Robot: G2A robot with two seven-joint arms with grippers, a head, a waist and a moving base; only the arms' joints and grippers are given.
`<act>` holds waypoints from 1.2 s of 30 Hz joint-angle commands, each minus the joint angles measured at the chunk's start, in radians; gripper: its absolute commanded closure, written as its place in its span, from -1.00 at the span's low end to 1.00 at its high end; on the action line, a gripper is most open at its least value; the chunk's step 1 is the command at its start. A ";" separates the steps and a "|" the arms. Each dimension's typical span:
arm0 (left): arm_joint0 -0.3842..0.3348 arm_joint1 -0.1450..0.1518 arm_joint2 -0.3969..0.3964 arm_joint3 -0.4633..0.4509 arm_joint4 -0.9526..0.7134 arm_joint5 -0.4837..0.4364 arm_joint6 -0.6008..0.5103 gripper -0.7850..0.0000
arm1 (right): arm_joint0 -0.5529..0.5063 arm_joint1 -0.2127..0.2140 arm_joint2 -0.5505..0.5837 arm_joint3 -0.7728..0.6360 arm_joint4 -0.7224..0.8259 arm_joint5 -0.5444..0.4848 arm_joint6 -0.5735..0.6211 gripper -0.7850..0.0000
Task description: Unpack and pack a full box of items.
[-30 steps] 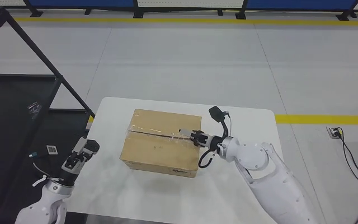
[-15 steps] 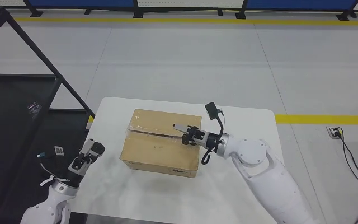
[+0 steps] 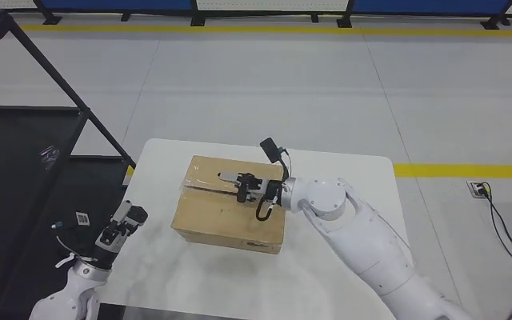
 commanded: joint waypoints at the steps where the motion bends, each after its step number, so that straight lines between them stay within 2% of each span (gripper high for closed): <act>1: -0.002 0.001 -0.002 0.009 -0.003 0.000 -0.001 -1.00 | 0.030 -0.020 -0.028 0.029 0.029 0.001 -0.012 -1.00; 5: -0.006 0.003 -0.008 0.026 -0.017 -0.001 -0.002 -1.00 | 0.091 -0.069 -0.105 0.088 0.050 0.012 -0.060 -1.00; 13: -0.005 0.006 -0.025 0.059 -0.042 -0.004 -0.007 -1.00 | 0.208 -0.200 -0.249 0.294 0.138 -0.001 -0.127 -1.00; 17: -0.008 0.008 -0.029 0.072 -0.047 -0.004 -0.011 -1.00 | 0.238 -0.261 -0.280 0.402 0.175 -0.045 -0.192 -1.00; 23: -0.021 0.010 -0.022 0.087 -0.040 0.007 -0.018 -1.00 | 0.275 -0.331 -0.294 0.550 0.222 -0.091 -0.204 -1.00; 29: -0.040 0.012 -0.010 0.096 -0.030 0.019 -0.026 -1.00 | 0.305 -0.353 -0.279 0.619 0.201 -0.151 -0.174 -1.00; 36: -0.053 0.013 0.006 0.100 -0.021 0.021 -0.029 -1.00 | 0.308 -0.327 -0.243 0.595 0.123 -0.180 -0.127 -1.00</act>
